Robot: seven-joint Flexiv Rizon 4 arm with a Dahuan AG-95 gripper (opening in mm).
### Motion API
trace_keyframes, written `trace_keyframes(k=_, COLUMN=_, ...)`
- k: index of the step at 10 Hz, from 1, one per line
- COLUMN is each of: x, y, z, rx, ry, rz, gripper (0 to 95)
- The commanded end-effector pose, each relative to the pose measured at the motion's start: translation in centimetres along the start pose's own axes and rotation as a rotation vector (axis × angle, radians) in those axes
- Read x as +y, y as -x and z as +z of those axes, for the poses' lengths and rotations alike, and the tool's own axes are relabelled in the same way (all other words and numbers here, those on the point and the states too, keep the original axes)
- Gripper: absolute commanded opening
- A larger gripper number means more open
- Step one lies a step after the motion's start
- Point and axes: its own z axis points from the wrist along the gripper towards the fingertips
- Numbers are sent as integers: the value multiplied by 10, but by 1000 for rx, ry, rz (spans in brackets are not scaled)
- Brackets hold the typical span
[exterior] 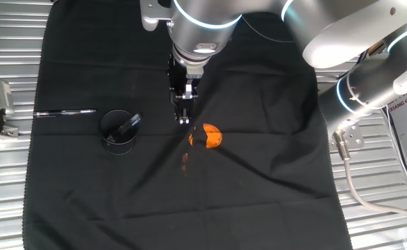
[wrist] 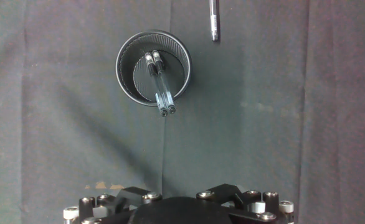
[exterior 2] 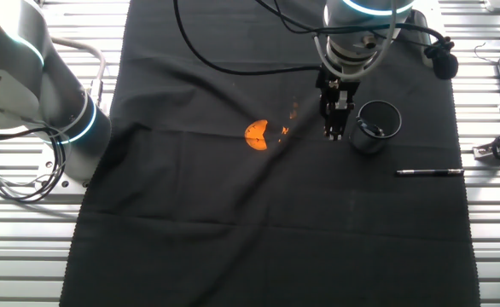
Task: Put the pen into the pen holder
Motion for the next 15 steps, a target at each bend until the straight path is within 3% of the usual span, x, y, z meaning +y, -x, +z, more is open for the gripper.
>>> trace_keyframes(k=1, x=0, y=0, z=0, rx=-84, ry=-44, rz=-1, gripper=0)
trace_keyframes(k=2, x=0, y=0, z=0, rx=-85, ry=-25, rz=3, gripper=0)
trace_keyframes(k=15, x=0, y=0, z=-1, rx=-80, ry=-30, rz=6, gripper=0)
